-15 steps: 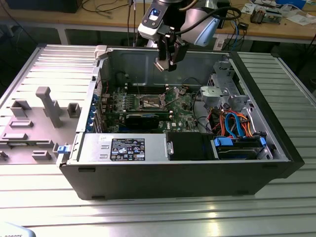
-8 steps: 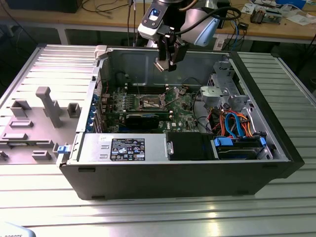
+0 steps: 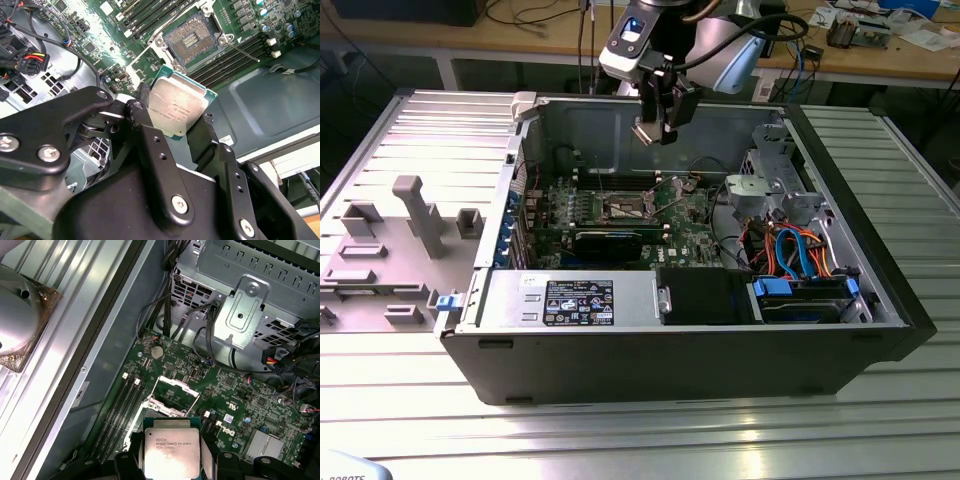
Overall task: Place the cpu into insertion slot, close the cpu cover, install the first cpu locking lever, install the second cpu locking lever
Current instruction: 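Place the cpu into insertion slot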
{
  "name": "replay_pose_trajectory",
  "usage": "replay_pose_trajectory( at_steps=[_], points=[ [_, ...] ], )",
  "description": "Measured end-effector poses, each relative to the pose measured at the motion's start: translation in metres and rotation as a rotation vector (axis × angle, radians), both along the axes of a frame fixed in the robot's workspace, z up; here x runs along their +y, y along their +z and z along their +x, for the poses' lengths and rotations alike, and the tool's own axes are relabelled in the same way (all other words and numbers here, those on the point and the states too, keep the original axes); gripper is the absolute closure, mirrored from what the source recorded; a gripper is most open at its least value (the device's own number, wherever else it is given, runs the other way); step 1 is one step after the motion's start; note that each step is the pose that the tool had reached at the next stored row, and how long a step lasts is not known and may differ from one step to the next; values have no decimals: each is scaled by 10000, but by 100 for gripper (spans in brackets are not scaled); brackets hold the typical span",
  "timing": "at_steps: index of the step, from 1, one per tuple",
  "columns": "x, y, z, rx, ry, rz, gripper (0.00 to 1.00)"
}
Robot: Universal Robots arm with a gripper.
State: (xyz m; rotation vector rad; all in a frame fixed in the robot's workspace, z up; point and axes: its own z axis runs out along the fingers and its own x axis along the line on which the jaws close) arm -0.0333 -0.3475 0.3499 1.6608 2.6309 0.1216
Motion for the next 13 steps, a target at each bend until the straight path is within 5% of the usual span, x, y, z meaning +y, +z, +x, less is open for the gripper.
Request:
replay_pose_trajectory(
  at_steps=[8, 11, 13],
  points=[
    [0, -2, -4, 0, -365, 1, 46],
    [0, -42, -4, 14, -1347, -1, 46],
    [0, -50, -4, 14, -1503, -1, 46]
  ],
)
